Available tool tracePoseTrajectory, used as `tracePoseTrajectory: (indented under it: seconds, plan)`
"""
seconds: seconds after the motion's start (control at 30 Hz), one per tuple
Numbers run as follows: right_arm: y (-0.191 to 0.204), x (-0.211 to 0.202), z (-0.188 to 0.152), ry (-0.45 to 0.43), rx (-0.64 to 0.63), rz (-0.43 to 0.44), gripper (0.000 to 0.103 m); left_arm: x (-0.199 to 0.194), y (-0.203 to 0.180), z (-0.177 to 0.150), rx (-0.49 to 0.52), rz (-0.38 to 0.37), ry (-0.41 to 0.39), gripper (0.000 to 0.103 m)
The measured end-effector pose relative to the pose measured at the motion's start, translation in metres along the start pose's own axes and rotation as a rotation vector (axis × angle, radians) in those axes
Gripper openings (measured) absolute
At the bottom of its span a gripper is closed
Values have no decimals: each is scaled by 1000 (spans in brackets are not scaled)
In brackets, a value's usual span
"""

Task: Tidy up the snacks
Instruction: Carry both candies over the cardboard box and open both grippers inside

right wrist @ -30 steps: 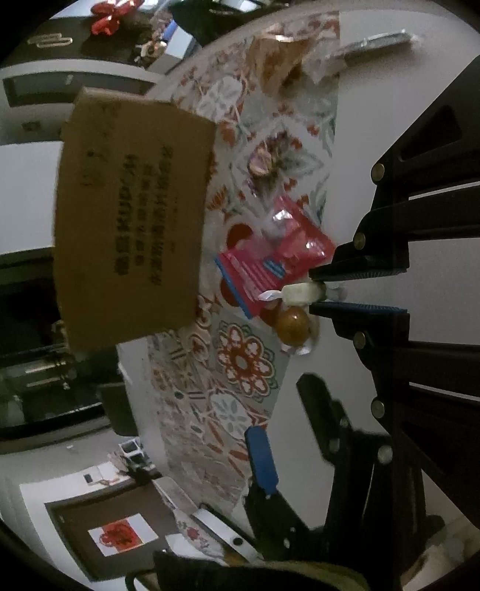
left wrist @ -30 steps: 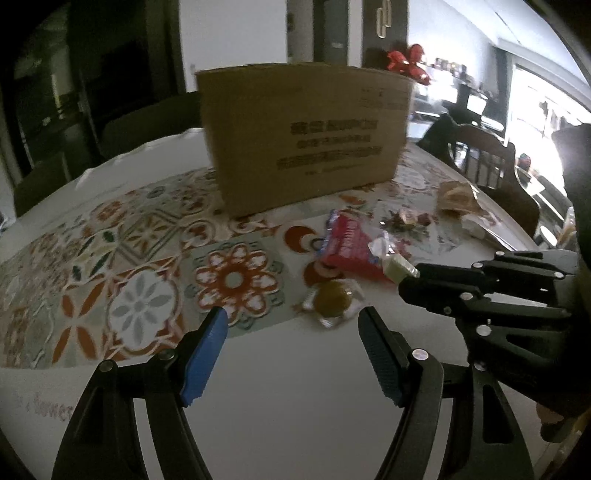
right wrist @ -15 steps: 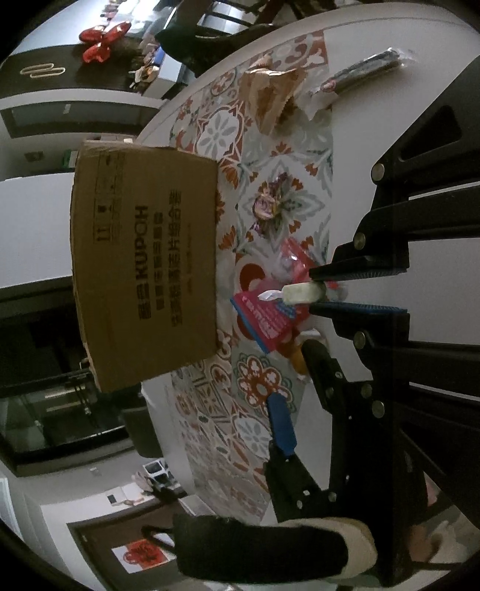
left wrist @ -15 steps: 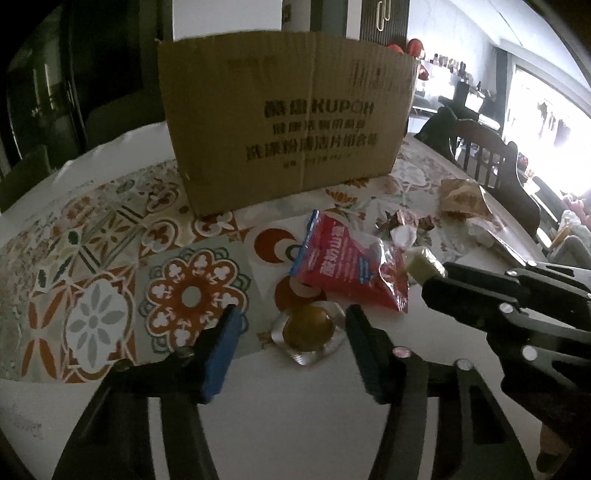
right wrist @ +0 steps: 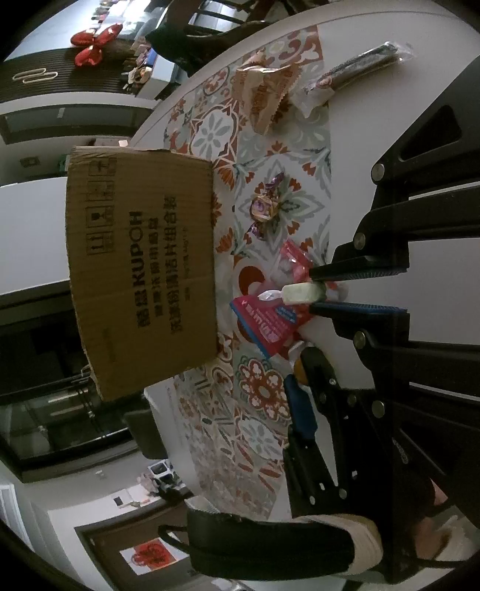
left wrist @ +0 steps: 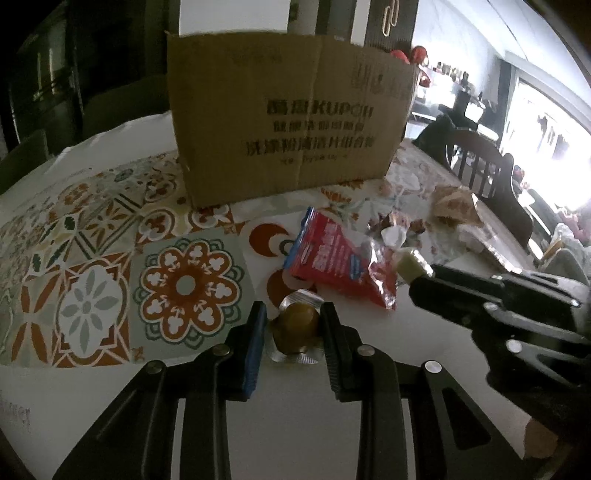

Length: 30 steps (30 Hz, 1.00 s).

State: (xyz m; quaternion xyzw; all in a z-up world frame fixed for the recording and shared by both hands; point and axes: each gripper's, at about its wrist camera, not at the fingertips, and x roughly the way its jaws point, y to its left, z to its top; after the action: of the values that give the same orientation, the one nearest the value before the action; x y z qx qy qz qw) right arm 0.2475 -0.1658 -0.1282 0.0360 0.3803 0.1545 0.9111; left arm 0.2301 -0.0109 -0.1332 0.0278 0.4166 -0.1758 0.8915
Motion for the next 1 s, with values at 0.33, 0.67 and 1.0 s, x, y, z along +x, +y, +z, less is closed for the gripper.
tracePoseTrajectory:
  seconds: [0.33, 0.67, 1.0]
  plan:
    - [2, -18, 13, -45, 14, 35, 13, -42, -4, 28, -11, 21, -107, 30]
    - [2, -52, 55, -188, 1, 34, 13, -77, -9, 77, 21, 36, -238, 30]
    - [-4, -68, 109, -290, -20, 29, 13, -99, -9, 133, 59, 77, -353, 30]
